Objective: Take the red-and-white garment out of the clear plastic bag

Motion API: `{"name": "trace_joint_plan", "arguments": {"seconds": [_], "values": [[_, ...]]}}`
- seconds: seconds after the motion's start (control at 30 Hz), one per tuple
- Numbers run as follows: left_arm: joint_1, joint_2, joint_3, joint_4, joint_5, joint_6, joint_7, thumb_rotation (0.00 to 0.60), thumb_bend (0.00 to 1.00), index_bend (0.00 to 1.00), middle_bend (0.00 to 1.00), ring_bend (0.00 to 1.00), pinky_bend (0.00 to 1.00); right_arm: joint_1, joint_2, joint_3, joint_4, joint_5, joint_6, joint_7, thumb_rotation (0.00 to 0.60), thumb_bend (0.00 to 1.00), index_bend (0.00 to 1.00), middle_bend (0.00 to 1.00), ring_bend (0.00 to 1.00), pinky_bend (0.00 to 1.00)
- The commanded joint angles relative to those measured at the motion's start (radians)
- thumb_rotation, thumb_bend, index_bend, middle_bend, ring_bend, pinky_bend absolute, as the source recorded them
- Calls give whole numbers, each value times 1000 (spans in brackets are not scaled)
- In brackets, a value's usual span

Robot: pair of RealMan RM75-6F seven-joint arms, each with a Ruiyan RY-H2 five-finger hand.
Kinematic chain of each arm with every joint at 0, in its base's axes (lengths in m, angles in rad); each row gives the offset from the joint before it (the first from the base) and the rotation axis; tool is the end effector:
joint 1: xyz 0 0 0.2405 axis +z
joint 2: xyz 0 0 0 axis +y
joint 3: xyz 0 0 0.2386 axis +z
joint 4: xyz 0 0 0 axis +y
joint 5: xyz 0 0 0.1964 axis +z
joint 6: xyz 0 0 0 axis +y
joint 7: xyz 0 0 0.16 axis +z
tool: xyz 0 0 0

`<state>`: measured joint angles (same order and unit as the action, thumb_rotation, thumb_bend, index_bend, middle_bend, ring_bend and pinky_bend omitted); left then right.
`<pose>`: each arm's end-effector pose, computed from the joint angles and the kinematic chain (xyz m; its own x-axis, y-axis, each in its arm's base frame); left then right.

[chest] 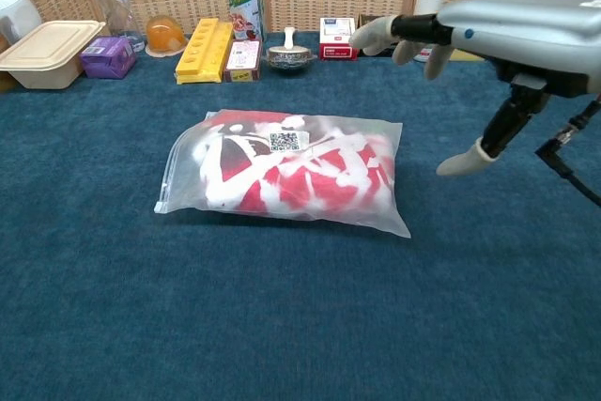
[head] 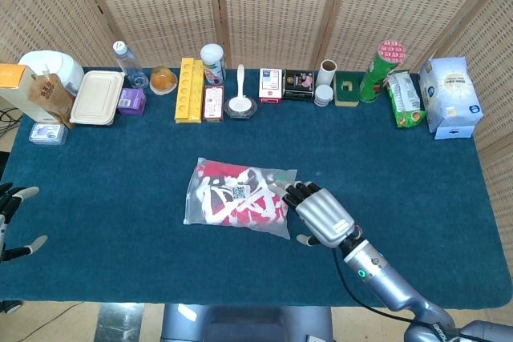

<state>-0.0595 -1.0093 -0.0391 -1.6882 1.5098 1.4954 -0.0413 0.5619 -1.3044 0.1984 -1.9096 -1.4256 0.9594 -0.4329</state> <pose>-0.2864 0.1846 0.1889 0.3891 0.0110 0.9211 0.9211 0.0030 -0.3892 -0.0893 -0.2712 0.0444 0.4785 -0.1768 0.8601 -0.7495 -0.5925 0.2952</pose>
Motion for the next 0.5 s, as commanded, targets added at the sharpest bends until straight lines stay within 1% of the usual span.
{"name": "trace_joint_plan", "arguments": {"seconds": [0.03,0.23,0.5], "values": [[-2,1,-2,7,-2,-1,-7,600,115,207,234,117,172,48,-88,20,16,110,-16,-120,600,0,0,68,158,248],[3,6,0,24,-3,4,-32,600,116,207,235,117,172,107,-201,25,41,224,5,-264,600,0,0,45,148,244],[19,18,7,54,-7,19,-71,600,116,207,235,117,172,185,-335,22,129,354,21,-382,600,0,0,15,129,230]]}}
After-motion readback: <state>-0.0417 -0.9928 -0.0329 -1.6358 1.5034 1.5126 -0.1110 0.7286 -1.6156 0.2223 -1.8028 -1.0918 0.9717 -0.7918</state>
